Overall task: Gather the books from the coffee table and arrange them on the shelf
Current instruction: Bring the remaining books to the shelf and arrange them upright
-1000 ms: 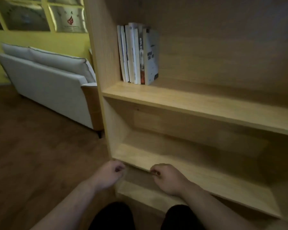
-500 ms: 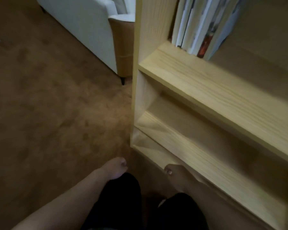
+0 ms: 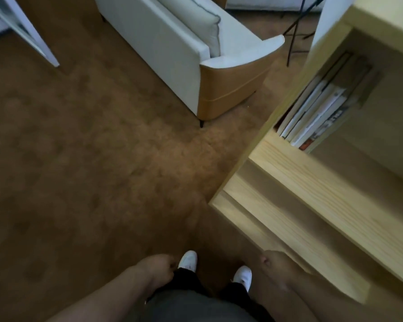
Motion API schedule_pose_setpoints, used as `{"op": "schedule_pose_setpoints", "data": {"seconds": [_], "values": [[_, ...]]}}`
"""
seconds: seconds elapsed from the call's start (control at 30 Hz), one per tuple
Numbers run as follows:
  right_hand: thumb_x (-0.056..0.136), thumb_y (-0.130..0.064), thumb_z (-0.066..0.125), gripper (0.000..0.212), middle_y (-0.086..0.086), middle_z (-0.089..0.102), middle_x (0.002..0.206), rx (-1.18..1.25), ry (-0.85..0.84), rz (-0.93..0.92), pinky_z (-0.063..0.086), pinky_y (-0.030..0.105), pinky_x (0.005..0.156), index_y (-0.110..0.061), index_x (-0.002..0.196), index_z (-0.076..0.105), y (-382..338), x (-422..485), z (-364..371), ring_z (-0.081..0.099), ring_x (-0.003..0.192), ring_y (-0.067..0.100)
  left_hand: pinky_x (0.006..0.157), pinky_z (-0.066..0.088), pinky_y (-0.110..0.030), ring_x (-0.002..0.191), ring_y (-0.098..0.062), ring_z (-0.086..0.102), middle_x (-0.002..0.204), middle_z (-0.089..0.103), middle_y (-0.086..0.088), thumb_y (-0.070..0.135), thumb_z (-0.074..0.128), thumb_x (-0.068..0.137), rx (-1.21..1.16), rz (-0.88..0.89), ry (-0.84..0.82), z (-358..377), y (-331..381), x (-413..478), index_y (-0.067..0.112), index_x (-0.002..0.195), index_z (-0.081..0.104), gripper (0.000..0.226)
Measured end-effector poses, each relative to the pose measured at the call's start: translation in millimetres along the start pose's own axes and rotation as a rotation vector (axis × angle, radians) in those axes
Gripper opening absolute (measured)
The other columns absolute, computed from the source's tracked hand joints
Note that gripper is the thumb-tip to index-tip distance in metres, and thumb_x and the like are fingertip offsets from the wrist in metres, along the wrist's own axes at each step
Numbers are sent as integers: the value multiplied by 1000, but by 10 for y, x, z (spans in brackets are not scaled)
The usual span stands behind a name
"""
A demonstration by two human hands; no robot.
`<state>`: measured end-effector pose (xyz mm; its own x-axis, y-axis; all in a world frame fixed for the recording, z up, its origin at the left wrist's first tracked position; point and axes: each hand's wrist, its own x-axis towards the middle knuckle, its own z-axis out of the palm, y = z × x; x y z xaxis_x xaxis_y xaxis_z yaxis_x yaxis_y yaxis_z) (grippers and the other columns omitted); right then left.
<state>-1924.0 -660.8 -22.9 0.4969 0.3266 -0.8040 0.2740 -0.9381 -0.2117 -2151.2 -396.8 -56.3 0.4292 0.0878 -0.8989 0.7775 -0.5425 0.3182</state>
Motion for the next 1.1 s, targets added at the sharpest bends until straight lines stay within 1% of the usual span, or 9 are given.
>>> {"op": "schedule_pose_setpoints", "data": {"seconds": [0.1,0.3,0.37,0.47,0.6,0.7,0.87,1.0,1.1], "values": [[101,-18,49,21,-4,64,96,-2,17,-44,47,23,79,-29,89,62,-444,-29,-85,60,94,15,89,46,-30,117,-22,58,131,60,-3,40,47,93,-27,6,157,-413,-209,-132,18,130,57,45],[102,-19,49,20,1,67,113,29,38,-152,46,26,88,-22,108,68,-1319,144,-252,59,102,16,93,47,-28,107,-17,59,122,63,-3,31,57,94,-273,-26,356,-1024,-762,-207,16,118,64,29],[101,-17,50,17,5,68,114,32,39,-167,45,27,86,-22,104,65,-1520,255,-332,61,103,19,94,46,-28,106,-16,57,122,63,-4,29,58,94,-340,-58,355,-1088,-904,-188,15,118,65,28],[99,-12,51,25,19,69,119,48,26,-157,51,34,90,-2,113,70,-1779,542,-445,64,111,32,92,45,-26,110,-16,56,124,60,-2,29,57,96,-430,-83,338,-1218,-1030,-131,15,125,62,33],[96,-9,55,25,24,72,108,81,-22,-148,46,30,74,7,109,70,-2125,1066,-611,66,98,31,89,42,-23,110,-14,55,121,58,1,28,56,97,-473,-101,309,-1549,-1149,87,16,124,61,29],[96,-17,56,20,9,72,93,66,-72,-163,43,27,70,-8,98,74,-2417,1551,-762,68,95,28,92,42,-22,111,-13,56,116,60,2,27,56,97,-431,-131,315,-1979,-1194,247,20,115,62,20],[99,-22,55,23,6,70,118,-78,-154,-172,47,28,88,-13,113,70,-3014,2082,-1133,64,111,23,91,45,-23,100,-10,56,107,58,4,30,57,96,-339,-143,253,-2953,-1276,447,28,100,58,5],[100,-22,54,26,7,67,123,-40,-145,-120,46,27,91,-13,119,69,-3394,2363,-1516,62,114,23,89,42,-22,109,-14,56,114,58,1,26,55,98,-341,-132,326,-3818,-1227,629,17,117,60,22],[100,-19,53,17,5,66,110,27,-104,-108,44,24,82,-15,107,68,-3602,2530,-1855,61,102,19,86,45,-25,107,-18,58,118,61,-3,23,55,98,-382,-118,373,-4322,-1137,755,15,117,61,21]]}}
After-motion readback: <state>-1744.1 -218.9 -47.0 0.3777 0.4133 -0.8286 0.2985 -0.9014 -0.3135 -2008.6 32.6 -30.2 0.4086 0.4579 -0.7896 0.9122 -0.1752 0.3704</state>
